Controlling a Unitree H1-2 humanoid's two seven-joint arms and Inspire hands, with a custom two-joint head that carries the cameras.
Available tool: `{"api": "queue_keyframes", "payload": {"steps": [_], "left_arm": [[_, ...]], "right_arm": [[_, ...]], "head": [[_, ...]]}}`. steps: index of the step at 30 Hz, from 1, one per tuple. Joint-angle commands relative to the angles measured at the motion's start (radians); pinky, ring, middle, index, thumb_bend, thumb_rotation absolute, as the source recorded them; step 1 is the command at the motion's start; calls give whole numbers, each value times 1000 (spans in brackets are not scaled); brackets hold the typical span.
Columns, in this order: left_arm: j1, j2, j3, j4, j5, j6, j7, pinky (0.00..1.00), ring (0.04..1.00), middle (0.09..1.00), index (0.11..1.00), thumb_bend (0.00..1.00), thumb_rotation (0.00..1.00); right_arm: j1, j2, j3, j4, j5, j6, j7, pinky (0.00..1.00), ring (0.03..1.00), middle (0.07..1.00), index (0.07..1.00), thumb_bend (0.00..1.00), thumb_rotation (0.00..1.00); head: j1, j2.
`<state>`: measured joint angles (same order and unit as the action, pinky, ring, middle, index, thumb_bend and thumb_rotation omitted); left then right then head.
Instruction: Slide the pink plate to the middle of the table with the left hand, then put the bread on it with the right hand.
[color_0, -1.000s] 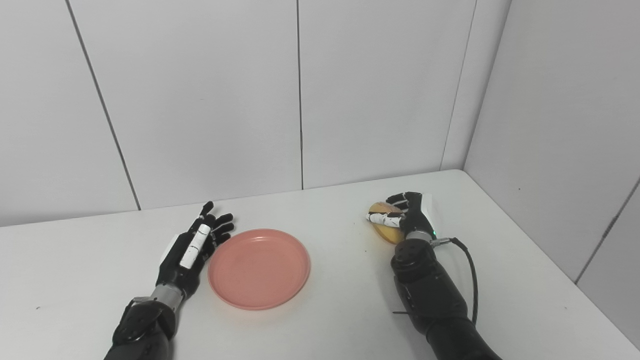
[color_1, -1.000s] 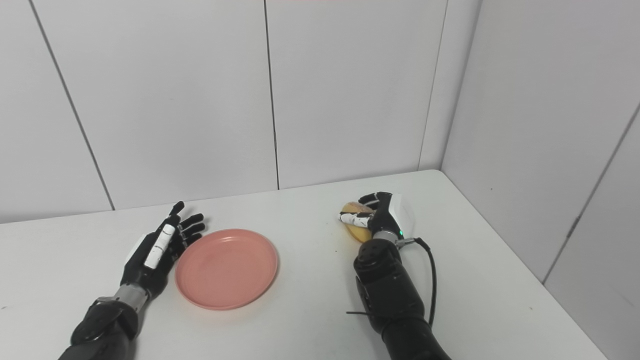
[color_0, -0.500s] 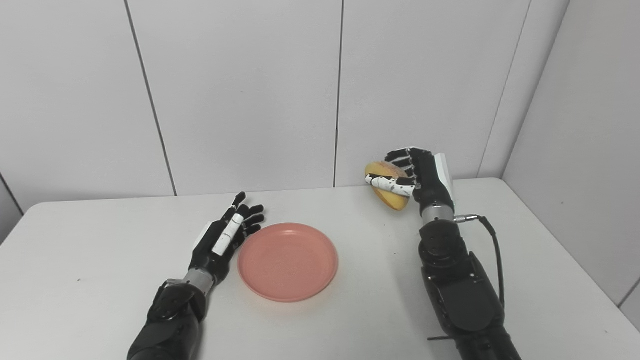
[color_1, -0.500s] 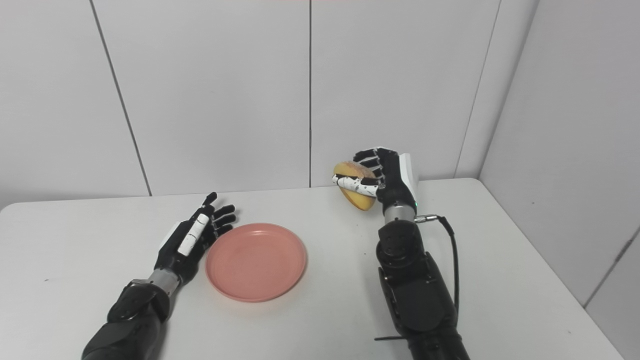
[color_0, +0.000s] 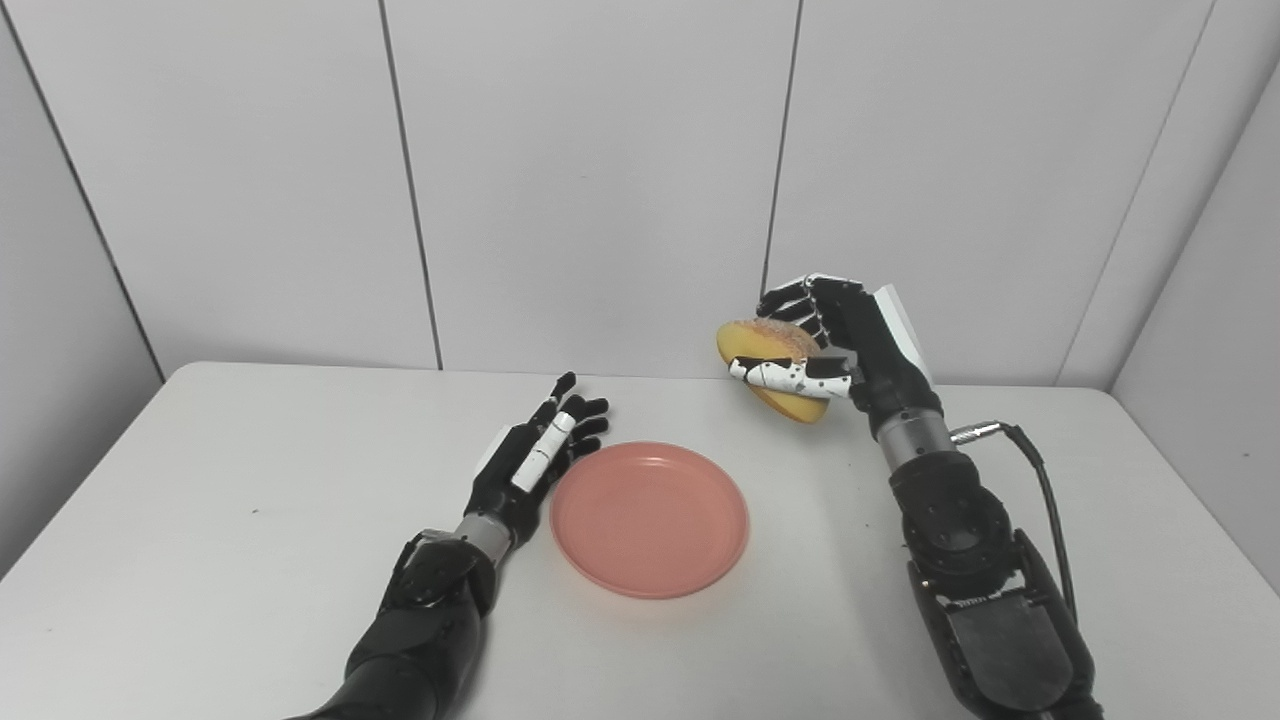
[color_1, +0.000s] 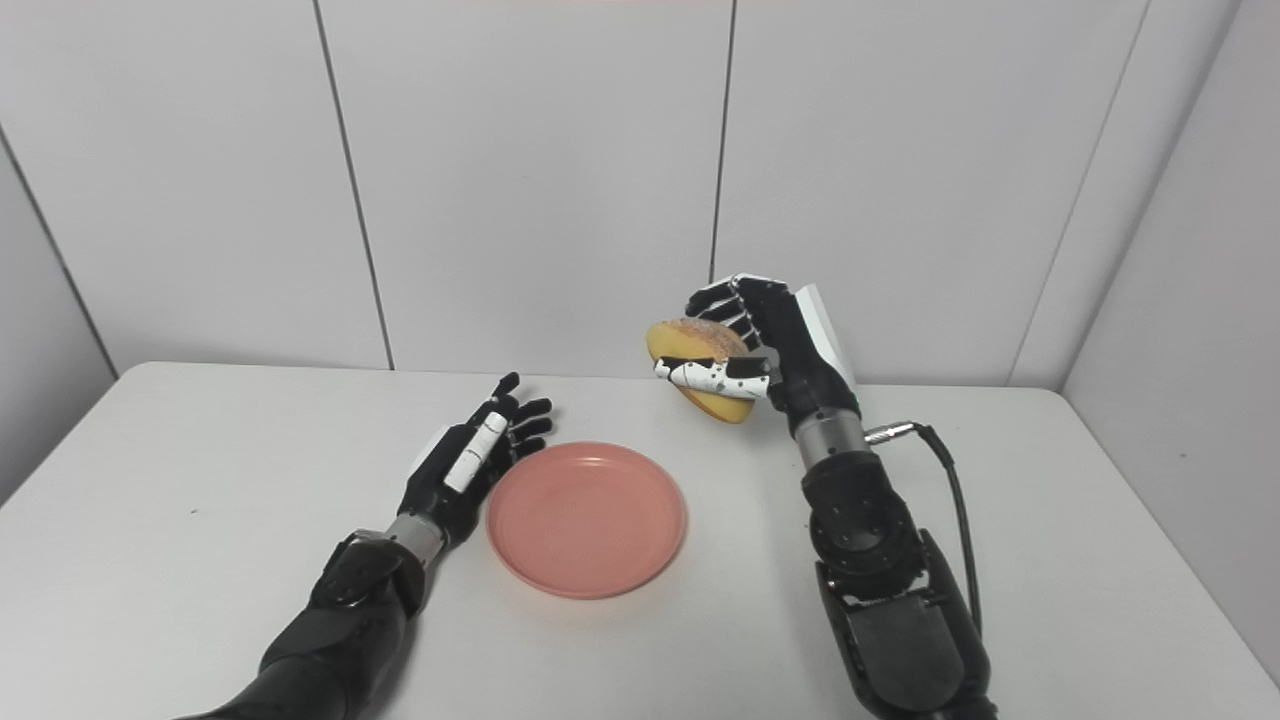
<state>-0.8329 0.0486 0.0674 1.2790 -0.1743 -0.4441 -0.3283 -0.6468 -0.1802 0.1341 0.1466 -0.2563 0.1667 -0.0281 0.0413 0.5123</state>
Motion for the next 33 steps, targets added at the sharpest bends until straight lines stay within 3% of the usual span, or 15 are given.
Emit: {"api": "queue_keyframes", "payload": {"steps": [1,7,13,19,33], "left_arm": [[7,-41,-17,34,22,40,-7,874,865,869,1000,877,744],[11,-47,-14,29,19,40,-2,875,861,865,1000,872,735],[10,-49,-24,26,29,35,5,860,858,861,1000,864,756],[13,-50,-22,23,22,39,0,871,860,868,1000,867,751],[15,-55,-23,22,20,36,-7,879,872,887,1000,855,772]], "right_arm": [[-39,4,16,-14,-17,-53,14,312,374,461,500,530,0],[-41,14,71,64,-46,-128,29,351,405,467,490,531,0],[-38,19,117,140,-91,-200,35,279,348,456,502,529,0],[-17,18,167,148,-173,-198,39,351,419,488,478,530,0],[-5,14,166,199,-172,-254,56,342,415,495,474,530,0]], "head": [[1,0],[27,10],[39,15],[45,17],[47,26]]}}
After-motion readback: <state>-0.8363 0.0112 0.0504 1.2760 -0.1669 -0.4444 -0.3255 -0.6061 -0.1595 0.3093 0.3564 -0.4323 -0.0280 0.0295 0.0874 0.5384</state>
